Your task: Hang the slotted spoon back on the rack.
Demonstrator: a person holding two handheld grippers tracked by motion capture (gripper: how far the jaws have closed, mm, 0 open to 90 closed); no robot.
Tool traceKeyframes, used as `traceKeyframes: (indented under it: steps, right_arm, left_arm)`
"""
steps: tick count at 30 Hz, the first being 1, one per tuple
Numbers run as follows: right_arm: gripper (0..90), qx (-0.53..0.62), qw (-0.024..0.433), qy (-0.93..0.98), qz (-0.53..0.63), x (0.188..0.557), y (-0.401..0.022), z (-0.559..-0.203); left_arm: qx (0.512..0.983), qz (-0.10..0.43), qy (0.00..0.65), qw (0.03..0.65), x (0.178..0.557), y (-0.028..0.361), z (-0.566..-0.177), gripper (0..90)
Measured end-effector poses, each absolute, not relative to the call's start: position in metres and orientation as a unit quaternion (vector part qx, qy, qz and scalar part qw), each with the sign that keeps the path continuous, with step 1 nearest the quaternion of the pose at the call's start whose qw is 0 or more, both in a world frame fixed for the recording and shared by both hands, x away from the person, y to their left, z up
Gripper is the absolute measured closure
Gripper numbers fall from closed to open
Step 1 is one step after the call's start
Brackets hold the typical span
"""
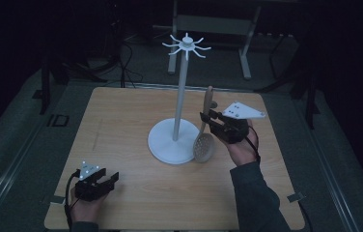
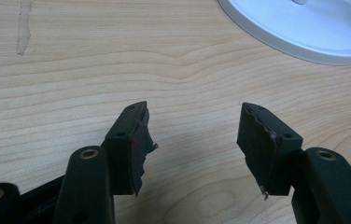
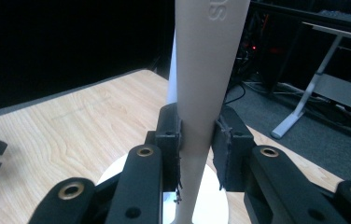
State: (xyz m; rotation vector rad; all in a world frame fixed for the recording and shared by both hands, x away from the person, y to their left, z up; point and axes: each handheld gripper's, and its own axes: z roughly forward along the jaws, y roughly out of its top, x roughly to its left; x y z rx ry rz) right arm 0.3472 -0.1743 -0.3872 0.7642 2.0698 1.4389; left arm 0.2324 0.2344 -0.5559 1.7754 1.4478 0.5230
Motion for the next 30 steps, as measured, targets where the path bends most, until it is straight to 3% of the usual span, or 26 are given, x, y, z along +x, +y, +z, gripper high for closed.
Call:
traceKeyframes:
  steps: [30]
  right_arm:
    - [73.7, 0.308, 0.255, 0.735, 0.547, 0.355, -0.158, -0.358]
  left_arm:
    - [0.694, 0.206, 0.57, 0.388, 0.232, 0.236, -0.555, 43.7]
